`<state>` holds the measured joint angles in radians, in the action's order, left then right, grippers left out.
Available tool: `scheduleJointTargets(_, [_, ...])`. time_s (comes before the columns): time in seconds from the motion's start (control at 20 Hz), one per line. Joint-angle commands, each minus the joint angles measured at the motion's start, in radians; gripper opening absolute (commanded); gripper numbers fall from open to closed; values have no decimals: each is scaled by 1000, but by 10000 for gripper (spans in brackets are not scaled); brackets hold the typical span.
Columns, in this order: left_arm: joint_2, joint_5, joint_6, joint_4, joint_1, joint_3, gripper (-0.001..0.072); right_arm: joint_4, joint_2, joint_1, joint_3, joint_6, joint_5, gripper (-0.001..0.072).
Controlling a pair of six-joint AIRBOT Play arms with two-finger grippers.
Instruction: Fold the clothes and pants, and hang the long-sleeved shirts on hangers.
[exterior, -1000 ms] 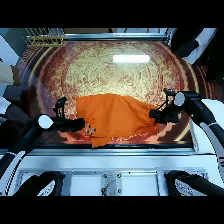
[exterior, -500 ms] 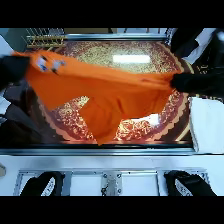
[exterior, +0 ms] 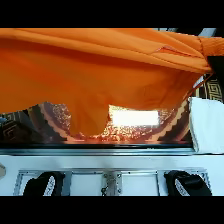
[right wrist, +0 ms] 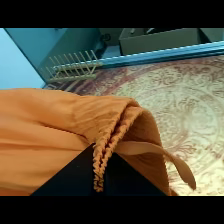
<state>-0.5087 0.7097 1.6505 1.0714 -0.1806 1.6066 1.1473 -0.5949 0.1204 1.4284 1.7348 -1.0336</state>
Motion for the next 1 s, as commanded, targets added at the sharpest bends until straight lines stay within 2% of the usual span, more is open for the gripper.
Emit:
scheduleJointTargets(0.0, [-78, 10, -5, 2, -7, 119, 8, -122, 10, 0, 2, 3, -10, 14])
scheduleJointTargets(0.25, [-340, 150, -5, -2, -7, 237, 9, -127, -87, 0, -7, 184, -218, 13])
scheduleJointTargets(0.45, [-601, 216, -5, 0, 76, 229, 8, -95, -252, 0, -70, 201, -336, 12])
scheduleJointTargets(0.6, [-813, 190, -22, 9, 188, 198, 8, 73, -425, 0, -94, 180, -325, 13])
scheduleJointTargets(0.7, [-951, 163, -22, 9, 238, 199, 8, 190, -542, -1, -93, 181, -270, 13])
scheduleJointTargets(0.95, [-1168, 93, -20, 0, 296, 200, 9, 215, -745, -3, -93, 174, -89, 13])
